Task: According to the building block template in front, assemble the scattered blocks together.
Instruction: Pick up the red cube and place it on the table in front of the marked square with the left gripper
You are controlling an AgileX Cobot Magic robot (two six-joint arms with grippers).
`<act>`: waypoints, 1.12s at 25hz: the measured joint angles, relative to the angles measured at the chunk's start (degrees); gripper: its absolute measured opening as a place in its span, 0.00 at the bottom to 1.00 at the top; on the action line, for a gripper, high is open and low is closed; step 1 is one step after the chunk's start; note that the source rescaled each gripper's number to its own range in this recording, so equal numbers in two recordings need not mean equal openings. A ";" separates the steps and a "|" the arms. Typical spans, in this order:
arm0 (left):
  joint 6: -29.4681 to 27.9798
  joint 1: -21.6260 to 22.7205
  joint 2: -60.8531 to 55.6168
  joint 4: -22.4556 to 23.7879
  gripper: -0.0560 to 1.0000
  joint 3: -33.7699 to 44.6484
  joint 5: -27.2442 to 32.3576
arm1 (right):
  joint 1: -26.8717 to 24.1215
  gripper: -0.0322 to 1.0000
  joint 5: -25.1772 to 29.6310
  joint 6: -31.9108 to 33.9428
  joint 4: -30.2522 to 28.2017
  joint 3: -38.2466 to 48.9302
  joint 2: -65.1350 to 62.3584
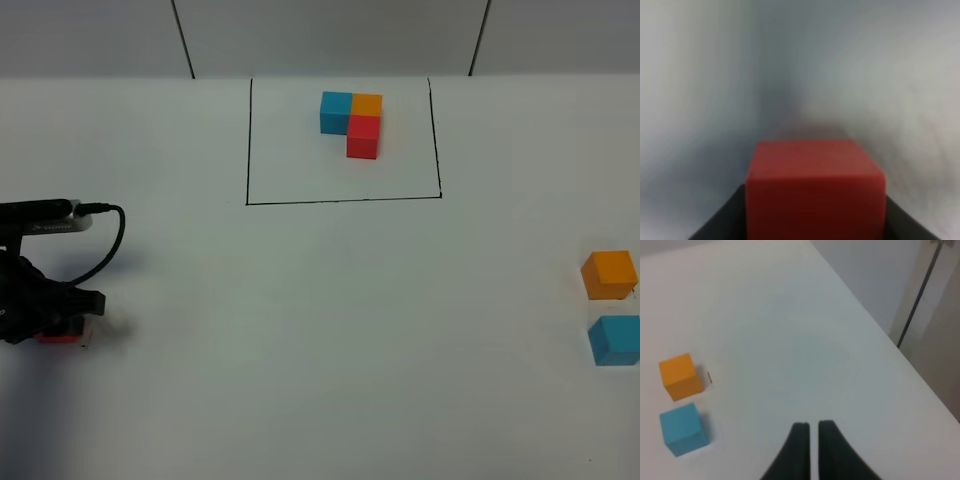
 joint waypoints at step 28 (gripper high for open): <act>51.83 -16.65 -29.28 -7.62 0.56 -0.05 13.30 | 0.00 0.03 0.00 0.00 0.00 0.00 0.00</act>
